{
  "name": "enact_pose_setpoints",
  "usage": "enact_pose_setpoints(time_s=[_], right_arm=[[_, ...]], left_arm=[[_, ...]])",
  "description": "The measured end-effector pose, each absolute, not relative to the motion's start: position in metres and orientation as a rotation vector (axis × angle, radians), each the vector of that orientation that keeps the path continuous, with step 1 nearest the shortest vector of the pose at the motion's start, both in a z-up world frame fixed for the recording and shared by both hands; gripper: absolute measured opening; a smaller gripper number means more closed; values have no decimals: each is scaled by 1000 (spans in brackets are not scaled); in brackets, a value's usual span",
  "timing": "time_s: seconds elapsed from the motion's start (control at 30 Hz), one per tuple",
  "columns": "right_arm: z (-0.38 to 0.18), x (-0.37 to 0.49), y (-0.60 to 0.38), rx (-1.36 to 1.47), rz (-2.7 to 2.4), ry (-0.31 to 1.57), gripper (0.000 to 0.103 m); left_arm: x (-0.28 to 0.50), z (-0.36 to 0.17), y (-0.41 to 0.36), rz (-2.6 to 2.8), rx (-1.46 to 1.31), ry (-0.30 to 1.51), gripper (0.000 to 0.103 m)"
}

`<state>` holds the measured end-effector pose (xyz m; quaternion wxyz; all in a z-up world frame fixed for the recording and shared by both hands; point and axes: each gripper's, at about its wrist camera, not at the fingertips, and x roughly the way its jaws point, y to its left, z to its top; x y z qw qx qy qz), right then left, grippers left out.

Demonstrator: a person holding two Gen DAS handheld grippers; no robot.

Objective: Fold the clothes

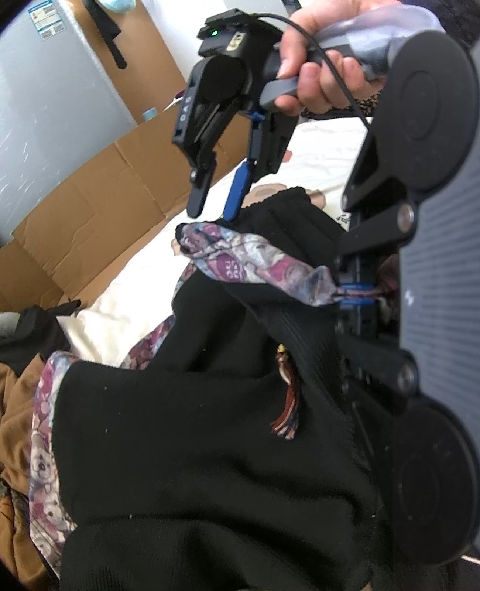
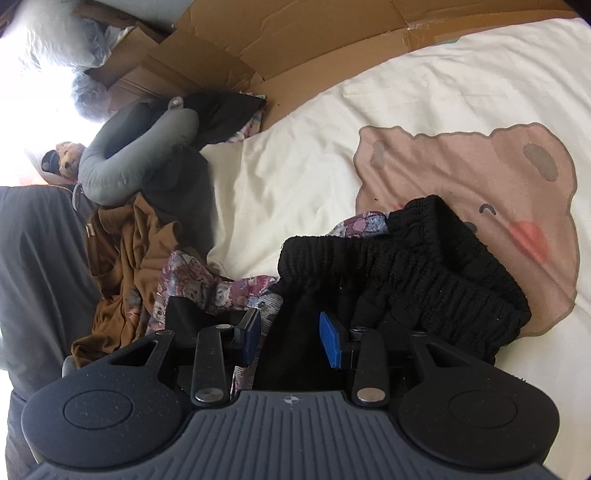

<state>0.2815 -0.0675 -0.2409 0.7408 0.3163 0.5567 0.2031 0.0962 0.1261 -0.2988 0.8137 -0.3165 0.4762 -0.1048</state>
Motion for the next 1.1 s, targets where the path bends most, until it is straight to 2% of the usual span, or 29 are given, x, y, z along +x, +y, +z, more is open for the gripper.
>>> enact_pose_setpoints(time_s=[0.5,0.57,0.63,0.67,0.7,0.87,1.0,1.1], right_arm=[[-236,295,-36,548,452,1302,38],[-237,297,-32,505,452,1314,35],[-240,298,-31,480,455,1325,18],[-240,298,-32,473,457,1326,14],[-239,298,-33,470,460,1321,7],[-228,296,-43,430,481,1314,3],[-215,296,-61,349,504,1335,2],[-205,292,-85,307,504,1355,1]], left_arm=[[76,-293,117,-285,-627,1022,5],[73,-292,113,-300,-598,1022,5],[72,-294,112,-305,-610,1026,5],[72,-294,112,-303,-613,1026,5],[72,-294,113,-302,-613,1025,5],[72,-290,107,-322,-571,1034,6],[69,-282,96,-345,-520,1038,16],[65,-274,89,-361,-497,1026,35]])
